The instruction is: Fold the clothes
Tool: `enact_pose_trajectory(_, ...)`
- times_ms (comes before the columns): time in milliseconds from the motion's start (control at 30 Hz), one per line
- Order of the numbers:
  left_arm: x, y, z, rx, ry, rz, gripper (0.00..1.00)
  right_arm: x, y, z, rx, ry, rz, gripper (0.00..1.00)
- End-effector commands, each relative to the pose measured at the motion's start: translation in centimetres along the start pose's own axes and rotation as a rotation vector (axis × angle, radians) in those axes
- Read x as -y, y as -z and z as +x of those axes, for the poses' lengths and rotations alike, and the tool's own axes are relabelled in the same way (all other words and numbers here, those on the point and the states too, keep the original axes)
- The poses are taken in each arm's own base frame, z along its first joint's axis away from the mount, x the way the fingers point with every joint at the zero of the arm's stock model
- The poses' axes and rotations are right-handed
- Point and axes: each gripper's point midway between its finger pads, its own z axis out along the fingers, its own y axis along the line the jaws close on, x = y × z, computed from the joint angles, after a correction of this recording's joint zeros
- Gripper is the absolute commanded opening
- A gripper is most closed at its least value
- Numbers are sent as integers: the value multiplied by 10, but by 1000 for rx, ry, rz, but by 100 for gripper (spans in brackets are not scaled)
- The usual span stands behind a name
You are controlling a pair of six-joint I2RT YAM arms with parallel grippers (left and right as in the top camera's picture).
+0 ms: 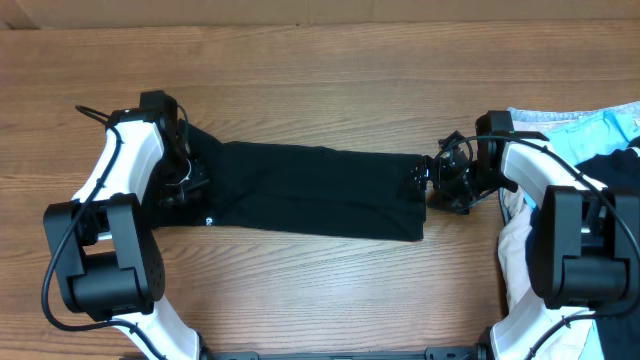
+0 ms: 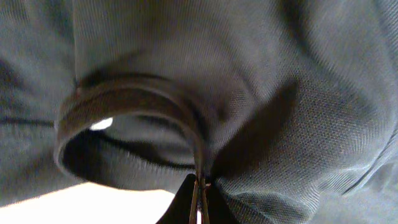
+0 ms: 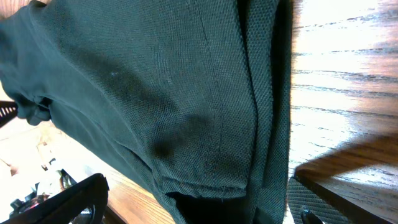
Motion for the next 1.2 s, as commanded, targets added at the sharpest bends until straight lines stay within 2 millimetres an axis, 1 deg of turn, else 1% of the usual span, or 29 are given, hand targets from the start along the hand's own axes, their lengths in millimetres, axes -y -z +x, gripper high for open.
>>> enact_pose_trajectory(0, 1, 17, 3, 24, -12, 18, 4, -4, 1, 0, 6, 12, -10, 96)
enact_pose_trajectory(67, -4, 20, 6, 24, -14, -4, 4, -4, 1, 0, 5, 11, -10, 96)
enact_pose_trajectory(233, -14, 21, 14, -3, -11, -57, 4, -4, 1, 0, 6, 12, -10, 96)
enact_pose_trajectory(500, -21, 21, 21, -30, -10, -97, 4, -4, 1, 0, 6, 12, -10, 96)
enact_pose_trajectory(533, -22, 21, 20, -28, -10, -99, 15, -4, 1, 0, 6, 12, -10, 96)
enact_pose_trajectory(567, -22, 21, 21, -29, -10, -99, 20, -4, 1, 0, 7, 13, -10, 96)
enact_pose_trajectory(600, -22, 21, 21, -31, -10, -99, 15, -4, 1, 0, 8, 14, -11, 96)
enact_pose_trajectory(633, -22, 21, 22, -34, -10, -100, 4, -4, 1, 0, 8, 14, -10, 96)
enact_pose_trajectory(800, -21, 21, 24, -43, -10, -95, 4, -4, 1, 0, 8, 13, -10, 96)
enact_pose_trajectory(833, -21, 21, 23, -41, -10, -95, 10, -4, 1, 0, 7, 13, -10, 96)
enact_pose_trajectory(867, -21, 22, 23, -37, -13, -94, 25, -4, 1, 0, 7, 13, -10, 96)
enact_pose_trajectory(900, -21, 24, 21, -32, -17, -92, 38, -4, 1, 0, 7, 13, -10, 96)
enact_pose_trajectory(933, -20, 26, 19, -25, -16, -89, 43, -4, 1, 0, 6, 12, -10, 96)
enact_pose_trajectory(967, -19, 30, 15, -11, -14, -85, 52, -4, 1, 0, 6, 12, -10, 96)
enact_pose_trajectory(1033, -18, 39, 7, 22, -13, -76, 58, -4, 1, 0, 5, 11, -10, 96)
enact_pose_trajectory(1100, -18, 48, -1, 59, -7, -72, 62, -4, 1, 1, 3, 9, -10, 96)
enact_pose_trajectory(1167, -22, 56, -10, 91, 6, -79, 66, -4, 1, 2, 0, 7, -9, 96)
